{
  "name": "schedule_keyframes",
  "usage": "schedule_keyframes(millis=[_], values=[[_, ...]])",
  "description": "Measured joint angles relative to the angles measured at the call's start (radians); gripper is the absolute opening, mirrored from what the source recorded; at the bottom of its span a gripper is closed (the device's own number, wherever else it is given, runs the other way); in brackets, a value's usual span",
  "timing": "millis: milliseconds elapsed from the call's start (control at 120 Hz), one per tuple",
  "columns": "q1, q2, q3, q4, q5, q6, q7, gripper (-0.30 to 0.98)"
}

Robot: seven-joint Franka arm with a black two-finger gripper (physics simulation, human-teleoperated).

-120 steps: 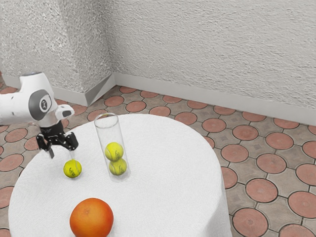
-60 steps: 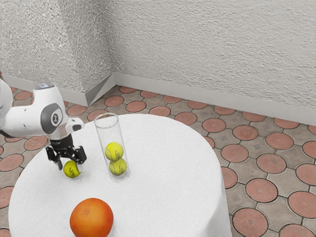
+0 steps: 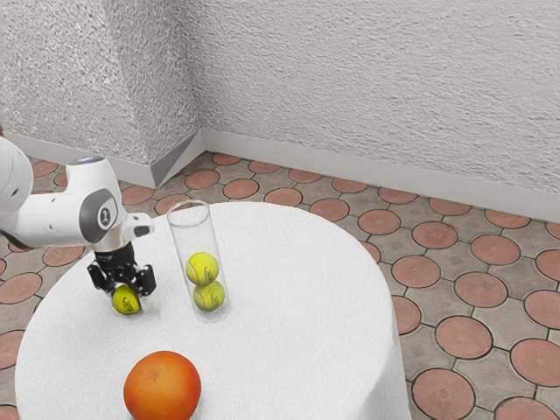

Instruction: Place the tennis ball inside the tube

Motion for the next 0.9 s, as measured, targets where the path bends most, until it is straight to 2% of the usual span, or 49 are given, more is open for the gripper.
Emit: schedule_keyframes(millis=[233, 367, 533, 675, 900], values=[[0.0, -0.005, 0.0, 0.001, 0.004, 0.012, 0.0, 0.37], [-0.01, -0.062, 0.001, 0.031, 0.025, 0.006, -0.005, 0.3], [-0.003, -0.107, 0.006, 0.321, 0.103, -0.194, -0.016, 0.22], [-0.022, -0.11, -0.017, 0.506, 0.131, -0.384, -0.02, 0.2], [-0.144, -0.142, -0.052, 0.546, 0.14, -0.541, -0.04, 0.14]])
